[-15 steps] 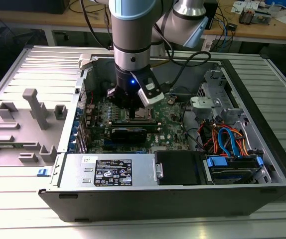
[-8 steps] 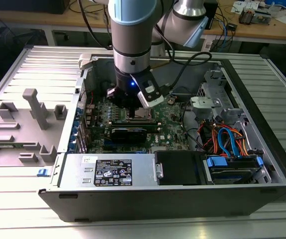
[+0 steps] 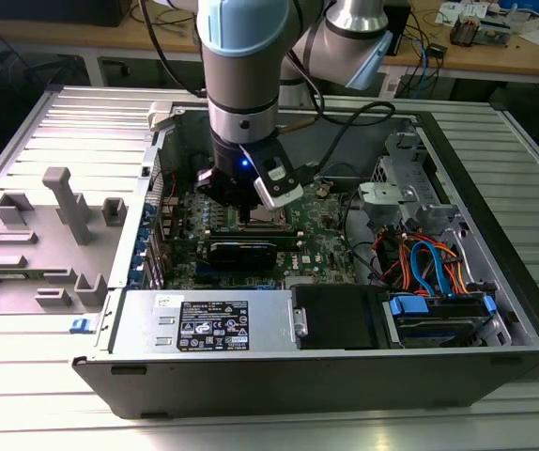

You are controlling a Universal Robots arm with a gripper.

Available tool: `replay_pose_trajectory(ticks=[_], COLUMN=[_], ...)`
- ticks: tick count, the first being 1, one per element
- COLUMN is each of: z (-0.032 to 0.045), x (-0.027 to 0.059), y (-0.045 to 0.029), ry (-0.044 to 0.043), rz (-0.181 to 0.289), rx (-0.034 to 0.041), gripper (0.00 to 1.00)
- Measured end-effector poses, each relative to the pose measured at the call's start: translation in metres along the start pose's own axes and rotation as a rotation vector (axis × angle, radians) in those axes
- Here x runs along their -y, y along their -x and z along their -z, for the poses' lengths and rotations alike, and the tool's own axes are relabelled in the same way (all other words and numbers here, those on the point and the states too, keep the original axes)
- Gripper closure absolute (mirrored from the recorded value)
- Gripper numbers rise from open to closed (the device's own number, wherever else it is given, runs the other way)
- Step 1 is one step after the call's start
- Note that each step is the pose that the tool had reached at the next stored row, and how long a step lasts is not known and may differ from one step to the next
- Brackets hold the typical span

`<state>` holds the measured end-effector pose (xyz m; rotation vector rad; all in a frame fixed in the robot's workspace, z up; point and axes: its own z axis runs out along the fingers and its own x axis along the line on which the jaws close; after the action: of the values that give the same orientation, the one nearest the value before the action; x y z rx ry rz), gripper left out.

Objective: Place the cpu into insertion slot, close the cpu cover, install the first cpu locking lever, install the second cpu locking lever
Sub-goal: 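Install the second cpu locking lever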

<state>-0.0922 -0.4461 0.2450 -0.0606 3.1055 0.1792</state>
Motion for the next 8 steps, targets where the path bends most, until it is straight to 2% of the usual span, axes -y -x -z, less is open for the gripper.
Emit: replay_pose_trajectory(ticks=[8], z=[-0.0017], x=[-0.0004], y=[-0.0004], ry=[0.0027], rz=[0.0], rx=[-0.0001], gripper=[0.89])
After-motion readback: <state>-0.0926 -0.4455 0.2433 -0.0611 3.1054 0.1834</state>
